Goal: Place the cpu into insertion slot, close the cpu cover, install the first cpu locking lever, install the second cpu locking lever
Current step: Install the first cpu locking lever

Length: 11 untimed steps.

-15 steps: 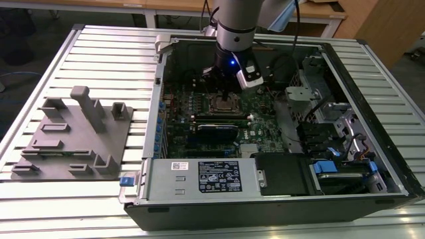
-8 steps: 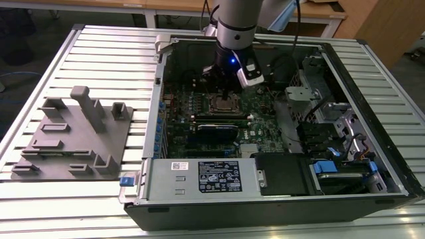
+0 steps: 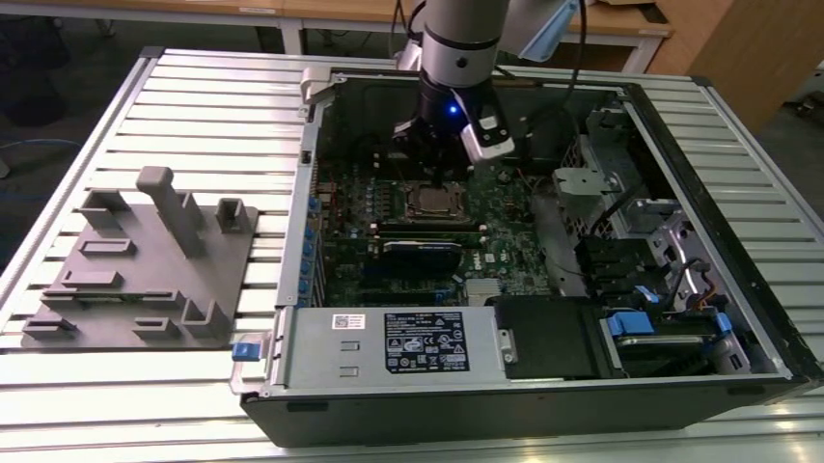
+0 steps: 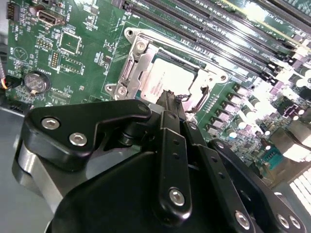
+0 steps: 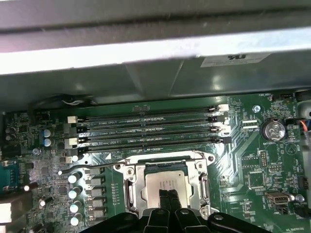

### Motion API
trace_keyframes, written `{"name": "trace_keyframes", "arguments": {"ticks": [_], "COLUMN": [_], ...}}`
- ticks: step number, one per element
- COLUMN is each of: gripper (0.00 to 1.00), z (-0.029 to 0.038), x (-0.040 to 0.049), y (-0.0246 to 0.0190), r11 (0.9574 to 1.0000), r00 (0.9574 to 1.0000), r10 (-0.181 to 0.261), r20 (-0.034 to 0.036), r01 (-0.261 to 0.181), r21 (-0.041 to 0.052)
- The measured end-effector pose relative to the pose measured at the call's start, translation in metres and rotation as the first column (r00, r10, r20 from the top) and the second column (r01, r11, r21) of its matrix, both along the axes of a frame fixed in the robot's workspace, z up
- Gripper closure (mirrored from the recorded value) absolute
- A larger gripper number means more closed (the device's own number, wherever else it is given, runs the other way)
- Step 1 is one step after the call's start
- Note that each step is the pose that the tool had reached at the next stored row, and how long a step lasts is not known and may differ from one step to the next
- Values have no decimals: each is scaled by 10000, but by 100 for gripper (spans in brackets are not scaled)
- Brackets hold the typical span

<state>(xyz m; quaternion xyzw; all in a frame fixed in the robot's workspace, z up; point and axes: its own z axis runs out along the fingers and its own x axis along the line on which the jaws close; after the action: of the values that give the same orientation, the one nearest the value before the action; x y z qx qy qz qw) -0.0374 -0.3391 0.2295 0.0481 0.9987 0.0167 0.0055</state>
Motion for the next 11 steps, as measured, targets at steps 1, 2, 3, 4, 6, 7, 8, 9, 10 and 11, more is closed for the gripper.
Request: {"name": "trace_keyframes", "arguments": {"ticks": [1, 2, 3, 4, 6, 7, 8, 9, 10, 11], "gripper": [90, 90, 90, 90, 90, 90, 90, 90, 90, 90], "z": [19, 36, 53, 67, 96, 107, 111, 111, 111, 112], "x": [0, 0, 0, 0, 0, 0, 0, 0, 0, 0], "y": [0, 0, 0, 0, 0, 0, 0, 0, 0, 0], "r11": [10000, 10000, 10000, 10000, 10000, 10000, 10000, 10000, 10000, 10000], "r00": [10000, 10000, 10000, 10000, 10000, 10000, 10000, 10000, 10000, 10000], "r10": [0, 0, 0, 0, 1, 0, 0, 0, 0, 0], "r20": [-1, -1, 0, -1, -1, -1, -1, 0, 1, 0], "r01": [0, 0, 0, 0, -1, 0, 0, 0, 0, 0], "r21": [-1, -2, -1, -1, -2, -2, -1, 0, 2, 1]}}
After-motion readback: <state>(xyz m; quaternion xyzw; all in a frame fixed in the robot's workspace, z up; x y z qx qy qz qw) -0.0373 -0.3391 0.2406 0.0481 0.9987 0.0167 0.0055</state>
